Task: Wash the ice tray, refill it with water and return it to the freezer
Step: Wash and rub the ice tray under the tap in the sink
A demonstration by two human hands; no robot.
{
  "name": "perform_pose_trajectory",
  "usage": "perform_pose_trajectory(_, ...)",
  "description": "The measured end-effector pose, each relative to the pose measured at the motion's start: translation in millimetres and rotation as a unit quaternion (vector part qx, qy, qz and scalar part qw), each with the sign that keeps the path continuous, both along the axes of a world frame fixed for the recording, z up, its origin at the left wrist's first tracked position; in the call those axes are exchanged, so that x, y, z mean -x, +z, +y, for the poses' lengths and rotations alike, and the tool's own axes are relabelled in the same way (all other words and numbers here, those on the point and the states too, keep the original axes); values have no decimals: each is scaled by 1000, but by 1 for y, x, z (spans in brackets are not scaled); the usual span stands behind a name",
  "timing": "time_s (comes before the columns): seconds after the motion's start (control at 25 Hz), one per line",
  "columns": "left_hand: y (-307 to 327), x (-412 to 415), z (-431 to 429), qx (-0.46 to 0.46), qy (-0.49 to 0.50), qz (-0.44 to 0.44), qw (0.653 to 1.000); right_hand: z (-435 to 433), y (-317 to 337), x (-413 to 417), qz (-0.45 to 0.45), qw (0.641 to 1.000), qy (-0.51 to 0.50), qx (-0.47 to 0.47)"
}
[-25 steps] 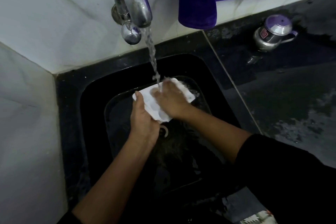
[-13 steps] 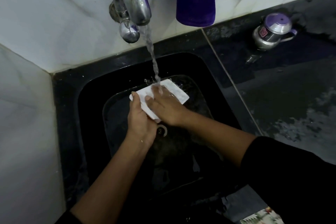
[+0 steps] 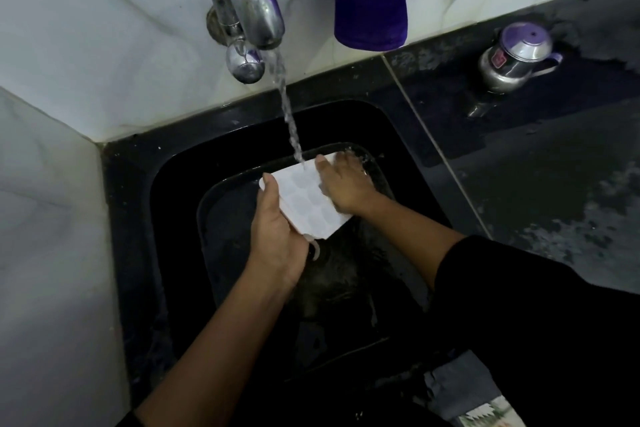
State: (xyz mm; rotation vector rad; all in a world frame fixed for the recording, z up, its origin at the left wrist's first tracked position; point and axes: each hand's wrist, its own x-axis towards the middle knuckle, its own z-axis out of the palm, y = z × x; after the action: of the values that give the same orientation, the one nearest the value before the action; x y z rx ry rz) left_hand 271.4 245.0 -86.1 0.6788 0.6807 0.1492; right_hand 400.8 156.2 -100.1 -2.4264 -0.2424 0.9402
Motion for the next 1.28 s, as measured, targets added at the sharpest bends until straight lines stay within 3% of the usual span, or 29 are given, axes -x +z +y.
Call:
perform_pose_trajectory(0.08, -1, -5, 9, 11, 36, 2, 999, 6, 10, 24, -11, 999, 33, -6)
perform_pose_trajectory(0.2, -13, -10, 30, -15, 78, 8, 997, 9, 19, 77, -7, 983, 177, -43)
perform_pose_trajectory(0.4, -7, -6, 18, -44, 60, -11, 997, -8, -7, 35, -7, 999, 26, 25)
perform_pose_trajectory(0.6, -15, -10, 36, -26, 69, -18, 997, 1, 14, 72, -26, 989, 139, -50)
perform_pose_trajectory(0.76, -2, -3, 6, -4, 16, -28, 999, 3, -10, 13, -2, 1000, -1, 28)
perform_pose_trajectory(0.84, -3, -7, 13, 15, 36, -21, 999, 15, 1, 34, -24, 997, 65, 17)
perform_pose_trajectory(0.96, -4, -10, 24, 20, 40, -12, 999, 18, 14, 50, -35, 987, 142, -72)
perform_pose_trajectory(1.12, 3, 3, 6, 19, -13, -14, 1000, 11, -7, -2, 0, 1000, 18, -8)
perform_pose_trajectory(1.24, 5, -1, 18, 31, 19, -7, 999, 28, 0, 44, -35, 987, 156, -25)
perform_pose_trajectory(1.28, 6, -2, 21, 17, 31, 2, 999, 29, 6, 56, -11, 984, 171, -49)
